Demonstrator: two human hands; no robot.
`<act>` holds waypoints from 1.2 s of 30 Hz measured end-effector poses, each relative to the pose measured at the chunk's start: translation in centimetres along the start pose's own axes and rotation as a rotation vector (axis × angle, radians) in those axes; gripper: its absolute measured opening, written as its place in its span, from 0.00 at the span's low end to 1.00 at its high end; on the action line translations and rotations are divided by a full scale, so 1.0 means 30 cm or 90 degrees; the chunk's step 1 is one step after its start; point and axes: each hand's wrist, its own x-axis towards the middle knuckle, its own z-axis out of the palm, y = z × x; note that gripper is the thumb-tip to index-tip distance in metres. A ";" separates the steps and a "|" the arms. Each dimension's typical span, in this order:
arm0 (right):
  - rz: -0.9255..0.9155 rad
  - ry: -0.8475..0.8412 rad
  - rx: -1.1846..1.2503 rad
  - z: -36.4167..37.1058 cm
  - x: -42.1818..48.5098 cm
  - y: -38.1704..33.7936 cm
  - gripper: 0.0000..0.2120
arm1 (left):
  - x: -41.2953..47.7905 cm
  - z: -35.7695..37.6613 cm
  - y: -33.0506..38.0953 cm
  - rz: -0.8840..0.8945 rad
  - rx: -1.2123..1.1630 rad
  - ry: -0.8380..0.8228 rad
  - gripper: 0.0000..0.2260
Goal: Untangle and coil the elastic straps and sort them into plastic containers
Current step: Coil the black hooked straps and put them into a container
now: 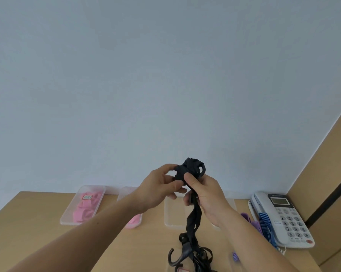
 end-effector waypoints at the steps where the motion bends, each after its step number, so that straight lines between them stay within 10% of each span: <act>1: 0.015 0.030 -0.003 0.007 0.000 0.002 0.22 | 0.003 0.000 0.001 0.020 0.019 0.033 0.14; 16: 0.159 0.041 0.058 0.062 0.007 -0.008 0.27 | 0.020 0.006 -0.042 0.446 0.796 0.163 0.14; 20: 0.115 0.059 0.049 0.058 -0.001 0.005 0.21 | 0.019 -0.011 -0.077 0.479 0.628 0.181 0.19; 26: 0.036 -0.010 0.067 0.023 -0.017 0.000 0.22 | 0.004 -0.027 0.000 0.005 -0.013 0.055 0.25; 36: 0.063 0.053 -0.094 0.027 -0.027 0.031 0.28 | -0.008 -0.064 0.026 0.015 0.019 -0.066 0.14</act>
